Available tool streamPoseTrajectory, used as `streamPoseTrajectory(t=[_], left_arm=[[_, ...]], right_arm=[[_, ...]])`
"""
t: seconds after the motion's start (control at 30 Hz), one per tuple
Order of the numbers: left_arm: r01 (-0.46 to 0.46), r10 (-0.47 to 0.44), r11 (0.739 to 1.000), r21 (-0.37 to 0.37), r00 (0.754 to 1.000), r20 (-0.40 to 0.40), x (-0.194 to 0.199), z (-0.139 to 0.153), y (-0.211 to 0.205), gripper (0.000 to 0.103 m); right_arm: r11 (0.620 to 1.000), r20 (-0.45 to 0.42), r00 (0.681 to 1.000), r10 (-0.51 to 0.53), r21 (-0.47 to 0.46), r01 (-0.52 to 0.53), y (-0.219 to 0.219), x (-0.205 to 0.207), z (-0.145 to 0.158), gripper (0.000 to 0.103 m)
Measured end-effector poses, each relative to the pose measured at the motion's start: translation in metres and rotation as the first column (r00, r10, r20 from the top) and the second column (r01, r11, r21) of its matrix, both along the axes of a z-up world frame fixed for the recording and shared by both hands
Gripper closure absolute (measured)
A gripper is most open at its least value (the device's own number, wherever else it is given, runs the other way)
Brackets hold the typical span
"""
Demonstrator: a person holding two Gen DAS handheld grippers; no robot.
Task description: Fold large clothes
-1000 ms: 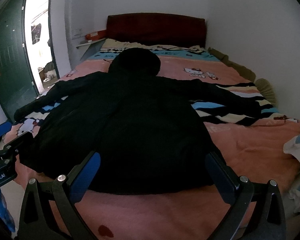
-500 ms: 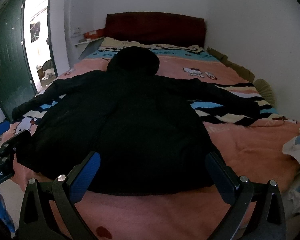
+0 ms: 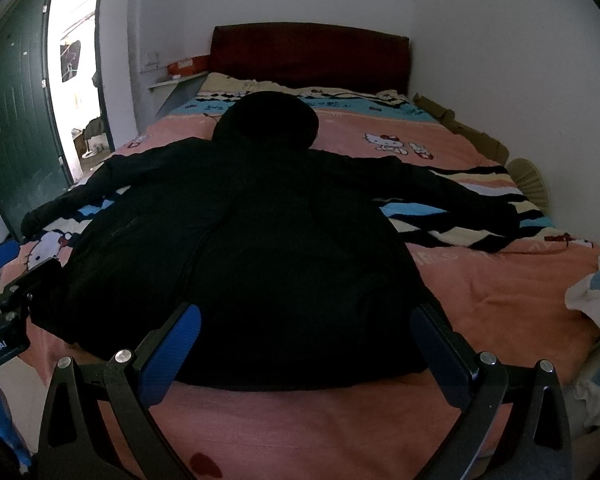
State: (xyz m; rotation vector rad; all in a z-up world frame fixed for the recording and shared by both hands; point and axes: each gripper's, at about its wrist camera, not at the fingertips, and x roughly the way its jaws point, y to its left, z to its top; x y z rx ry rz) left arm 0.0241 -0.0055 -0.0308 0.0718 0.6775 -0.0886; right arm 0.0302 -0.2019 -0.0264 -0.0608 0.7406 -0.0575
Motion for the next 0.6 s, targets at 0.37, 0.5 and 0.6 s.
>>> streamPoseTrajectory(t=[0.37,0.5,0.6], left_arm=[[0.004,-0.004,1.0,-0.01,1.0,-0.006,0.002,0.0012,0.0027,0.017],[0.014,-0.014,1.0,-0.019,1.0,-0.021,0.0026,0.0002,0.0036,0.017],[0.028,-0.029,0.999,-0.031,0.999,-0.02,0.0017,0.0004,0.0049,0.017]], right_arm=[[1.0,0.007,1.0,0.001,-0.011,0.0,0.0,0.0015,0.0018,0.001],[1.0,0.006,1.0,0.003,-0.012,-0.003,-0.0002,0.0012,0.0022,0.001],[1.0,0.005,1.0,0.005,-0.015,-0.005,0.0003,0.0008,0.0026,0.001]])
